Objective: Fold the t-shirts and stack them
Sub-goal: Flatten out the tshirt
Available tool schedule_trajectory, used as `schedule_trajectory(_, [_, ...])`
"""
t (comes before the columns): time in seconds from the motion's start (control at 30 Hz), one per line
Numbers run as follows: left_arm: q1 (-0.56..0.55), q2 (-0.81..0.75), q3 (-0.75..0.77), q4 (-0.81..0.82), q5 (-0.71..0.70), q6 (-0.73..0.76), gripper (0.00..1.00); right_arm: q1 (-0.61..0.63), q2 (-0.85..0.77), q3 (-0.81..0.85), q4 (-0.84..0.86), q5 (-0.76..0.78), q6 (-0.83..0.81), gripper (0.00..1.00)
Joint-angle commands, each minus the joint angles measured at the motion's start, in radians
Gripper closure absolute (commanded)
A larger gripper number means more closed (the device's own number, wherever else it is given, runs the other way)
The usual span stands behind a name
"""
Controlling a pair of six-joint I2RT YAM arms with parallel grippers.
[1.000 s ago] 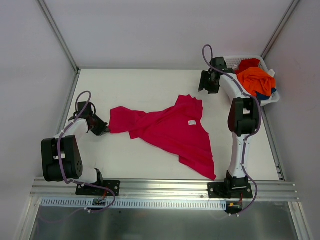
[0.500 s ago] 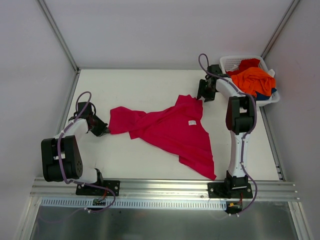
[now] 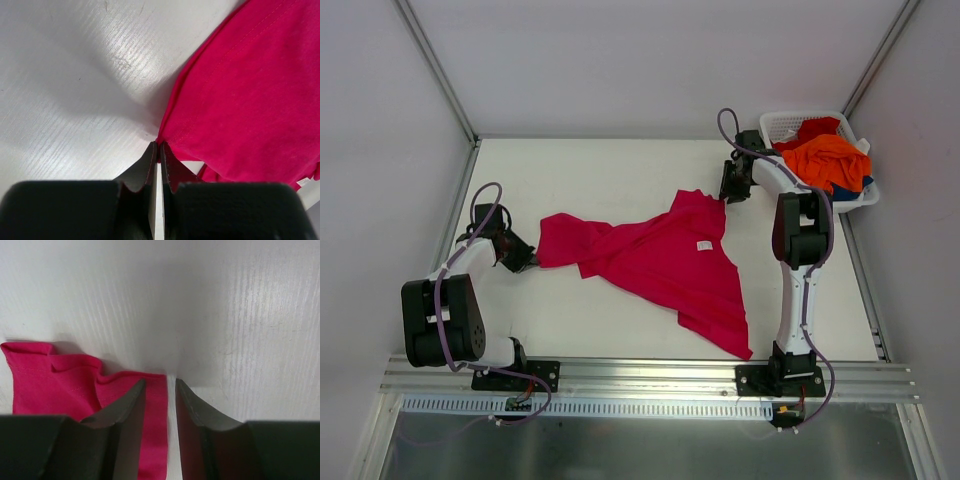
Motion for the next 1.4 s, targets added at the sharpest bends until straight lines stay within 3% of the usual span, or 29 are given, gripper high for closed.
schedule_trajectory(0.0, [0.010, -0.027, 0.004, -0.016, -0.028, 0.014, 1.00, 0.029, 0.009, -0.035, -0.004, -0.032, 0.035, 0.69])
schedule_trajectory(0.33, [0.011, -0.035, 0.019, -0.022, -0.033, 0.035, 1.00, 0.074, 0.064, 0.045, -0.058, 0.003, 0.044, 0.72])
schedule_trajectory(0.43, [0.014, -0.033, 0.017, -0.020, -0.033, 0.037, 1.00, 0.077, 0.066, 0.038, -0.067, 0.031, 0.037, 0.79])
schedule_trajectory(0.47, [0.014, -0.033, 0.017, -0.022, -0.031, 0.040, 1.00, 0.077, 0.063, 0.032, -0.068, 0.032, 0.037, 0.88])
schedule_trajectory(0.57, [0.016, -0.032, 0.022, -0.023, -0.031, 0.051, 1.00, 0.077, 0.064, 0.039, -0.070, 0.040, 0.029, 1.00])
schedule_trajectory(0.77, [0.029, -0.021, 0.144, -0.063, 0.020, 0.130, 1.00, 0.077, -0.026, 0.106, -0.038, 0.025, -0.006, 1.00])
schedule_trajectory(0.87, [0.031, -0.012, 0.299, -0.112, 0.035, 0.182, 1.00, 0.075, -0.100, 0.197, -0.029, 0.029, -0.055, 1.00])
schedule_trajectory(1.03, [0.046, 0.042, 0.763, -0.210, 0.096, 0.255, 1.00, 0.071, -0.224, 0.393, -0.013, 0.003, -0.114, 1.00])
schedule_trajectory(1.37, [0.075, 0.126, 1.358, -0.267, 0.132, 0.209, 1.00, 0.072, -0.509, 0.473, 0.162, -0.030, -0.181, 1.00])
